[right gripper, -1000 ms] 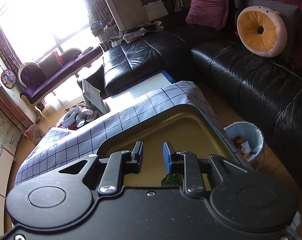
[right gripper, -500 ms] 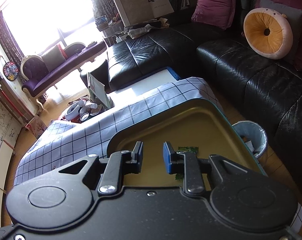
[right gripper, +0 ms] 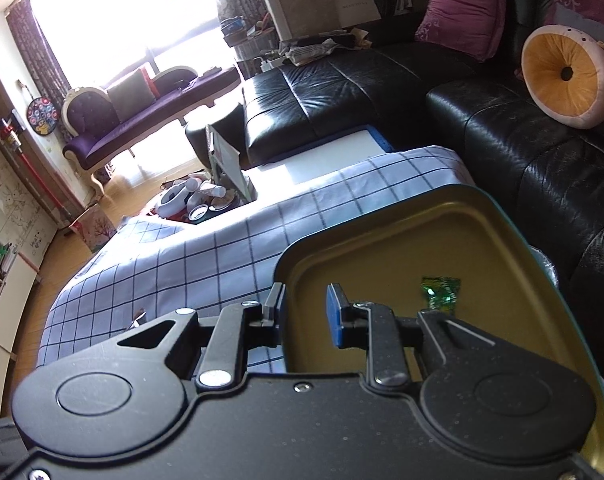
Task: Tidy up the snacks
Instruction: 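Move both tools back from the tray toward the snack pile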
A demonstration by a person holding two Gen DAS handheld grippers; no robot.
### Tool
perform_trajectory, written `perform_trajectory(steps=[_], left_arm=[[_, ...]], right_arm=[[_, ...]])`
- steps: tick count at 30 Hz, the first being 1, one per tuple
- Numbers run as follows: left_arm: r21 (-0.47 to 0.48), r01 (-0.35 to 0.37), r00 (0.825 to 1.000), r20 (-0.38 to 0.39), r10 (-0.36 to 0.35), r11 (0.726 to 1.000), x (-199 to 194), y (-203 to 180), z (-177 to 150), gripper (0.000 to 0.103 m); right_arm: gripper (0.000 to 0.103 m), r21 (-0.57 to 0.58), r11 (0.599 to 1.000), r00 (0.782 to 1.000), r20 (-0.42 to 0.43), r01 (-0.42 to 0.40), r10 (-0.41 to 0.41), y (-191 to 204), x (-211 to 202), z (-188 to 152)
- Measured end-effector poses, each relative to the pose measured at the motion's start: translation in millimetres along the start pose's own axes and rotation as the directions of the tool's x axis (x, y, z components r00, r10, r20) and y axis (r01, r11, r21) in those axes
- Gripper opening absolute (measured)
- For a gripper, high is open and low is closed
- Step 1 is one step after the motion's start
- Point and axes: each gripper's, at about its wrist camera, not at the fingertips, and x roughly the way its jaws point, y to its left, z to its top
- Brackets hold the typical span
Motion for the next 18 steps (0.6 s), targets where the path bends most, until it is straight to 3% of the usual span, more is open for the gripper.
perform_trajectory(steps=[6,18], left_arm=[[-0.044,-0.052,0.999,0.008,0.053,0.998,1,28,7,0.033],[-0.097,-0.077,0.997,-0.003,0.077,0.992,-2,69,11,0.033]], right_arm=[[0.034,-0.049,0.998,0.999,-0.036,-0.038,0.036,23,8,-8],[0.034,-0.1,0.991,0.994,-0.073,-0.083,0.076,57,16,-19]])
